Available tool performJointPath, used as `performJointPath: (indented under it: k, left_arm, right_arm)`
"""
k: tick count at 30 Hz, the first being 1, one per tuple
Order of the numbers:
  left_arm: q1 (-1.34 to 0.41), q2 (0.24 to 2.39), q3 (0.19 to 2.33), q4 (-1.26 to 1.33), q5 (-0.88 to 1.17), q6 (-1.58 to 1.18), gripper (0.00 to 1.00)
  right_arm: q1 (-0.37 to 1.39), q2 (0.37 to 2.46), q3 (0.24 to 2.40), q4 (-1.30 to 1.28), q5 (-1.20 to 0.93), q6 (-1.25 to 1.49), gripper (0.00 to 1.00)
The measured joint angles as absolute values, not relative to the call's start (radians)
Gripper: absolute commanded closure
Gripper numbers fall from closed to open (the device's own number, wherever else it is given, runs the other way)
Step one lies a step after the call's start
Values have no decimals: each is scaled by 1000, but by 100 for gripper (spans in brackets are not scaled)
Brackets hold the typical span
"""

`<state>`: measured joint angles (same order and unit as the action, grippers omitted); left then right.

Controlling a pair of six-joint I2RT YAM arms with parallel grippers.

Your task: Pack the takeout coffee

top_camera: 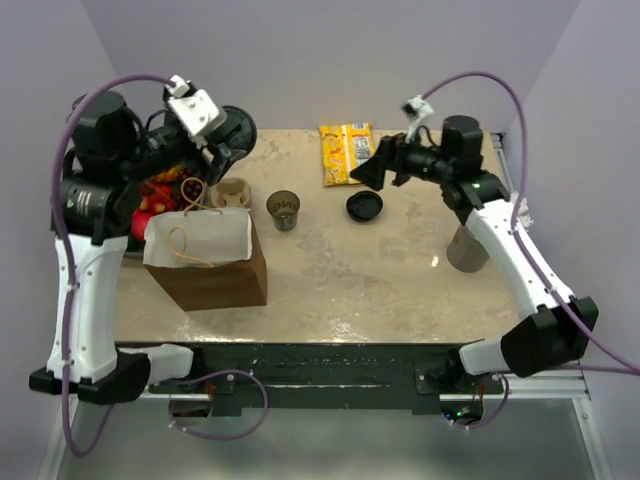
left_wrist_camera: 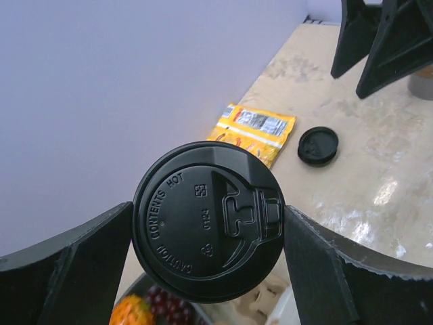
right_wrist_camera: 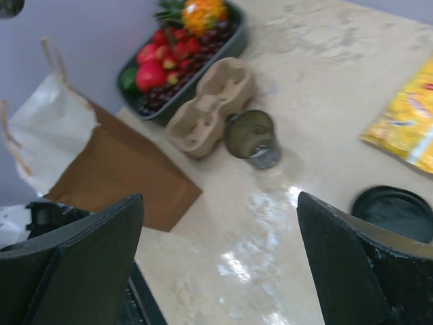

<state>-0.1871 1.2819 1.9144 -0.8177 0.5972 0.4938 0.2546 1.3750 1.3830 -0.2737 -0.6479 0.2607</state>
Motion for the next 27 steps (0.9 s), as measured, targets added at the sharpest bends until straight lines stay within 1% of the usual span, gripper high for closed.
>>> performJointPath:
  k: [3, 5, 7, 10, 14, 18, 20, 21, 23, 24, 26, 27]
  left_arm:
    - [-176, 1194, 1892, -841, 520, 493, 23]
    - [-162, 1114, 1825, -816, 408, 490, 24]
    - [-141, 1044, 1766, -800, 278, 492, 25]
    - [-130, 1014, 1759, -775, 176, 491, 26]
    - [-91, 1024, 1763, -745, 124, 474, 27]
    - [-51, 1043, 1767, -746, 115, 453, 30]
    - [-39, 1058, 1777, -750, 115, 447, 35]
    - [-35, 1063, 1782, -751, 116, 445, 42]
    - [-32, 1067, 1787, -751, 118, 441, 51]
    - [-31, 1068, 1789, -750, 121, 437, 58]
    - [-30, 1068, 1790, -749, 131, 432, 63]
    - [-30, 1068, 1790, -749, 135, 429, 72]
  right_arm:
    - [368, 1450, 1438, -260, -658, 277, 1]
    - [443, 1513, 1489, -248, -664, 281, 1]
    - [515, 1594, 1576, -238, -665, 280, 1]
    - [606, 1728, 1730, -219, -669, 270, 1]
    - [703, 1891, 1910, -187, -664, 247, 1]
    - [758, 2000, 1994, -186, -665, 215, 1]
    - [777, 2044, 2011, -194, -665, 190, 1]
    - [788, 2062, 2012, -201, -663, 178, 1]
    - [800, 2086, 2012, -216, -662, 163, 1]
    - [804, 2091, 2012, -220, -657, 160, 2]
    - [812, 2098, 2011, -224, -644, 155, 5]
    - [815, 2099, 2011, -223, -644, 153, 9]
